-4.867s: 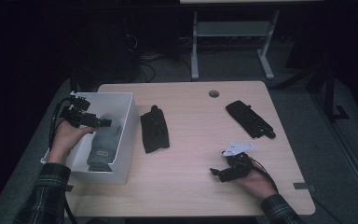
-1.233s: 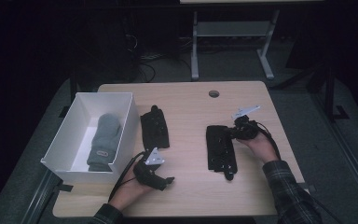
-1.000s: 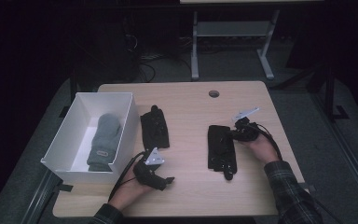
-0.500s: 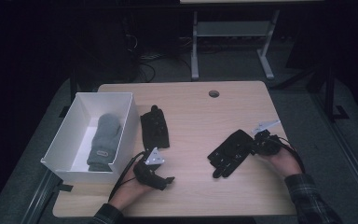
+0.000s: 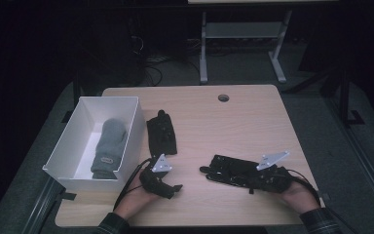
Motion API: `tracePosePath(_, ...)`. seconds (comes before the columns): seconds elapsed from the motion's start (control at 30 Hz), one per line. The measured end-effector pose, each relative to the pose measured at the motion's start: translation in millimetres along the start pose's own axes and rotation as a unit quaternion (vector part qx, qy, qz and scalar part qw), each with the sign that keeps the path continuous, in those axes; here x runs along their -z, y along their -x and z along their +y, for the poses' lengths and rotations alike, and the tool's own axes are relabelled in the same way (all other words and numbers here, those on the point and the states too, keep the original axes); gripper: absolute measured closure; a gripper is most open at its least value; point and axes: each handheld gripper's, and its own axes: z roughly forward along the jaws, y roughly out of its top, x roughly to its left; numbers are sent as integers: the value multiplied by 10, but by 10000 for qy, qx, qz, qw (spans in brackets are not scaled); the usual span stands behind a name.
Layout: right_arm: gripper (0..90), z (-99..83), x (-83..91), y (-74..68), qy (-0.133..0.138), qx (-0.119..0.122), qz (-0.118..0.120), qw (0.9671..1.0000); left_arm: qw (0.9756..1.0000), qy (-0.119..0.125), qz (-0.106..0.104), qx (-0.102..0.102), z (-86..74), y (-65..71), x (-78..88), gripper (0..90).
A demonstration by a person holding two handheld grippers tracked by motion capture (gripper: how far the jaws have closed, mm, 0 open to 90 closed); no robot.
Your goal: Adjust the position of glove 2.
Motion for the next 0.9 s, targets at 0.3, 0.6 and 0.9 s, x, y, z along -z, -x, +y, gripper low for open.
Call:
tracePosePath(0.3,900,317,-256,-265,30,471,540,9974,10000,10,-14,-21,3,-2,-5,130)
tracePosePath(0.6,900,722,-362,16,531,329,179,9979,10000,-3,-24,-63,5,-9,-3,129)
tracePosePath(0.9,900,995,-702,262,401,228,-107,9989,10000,27,-51,-48,-2,-7,-5,129)
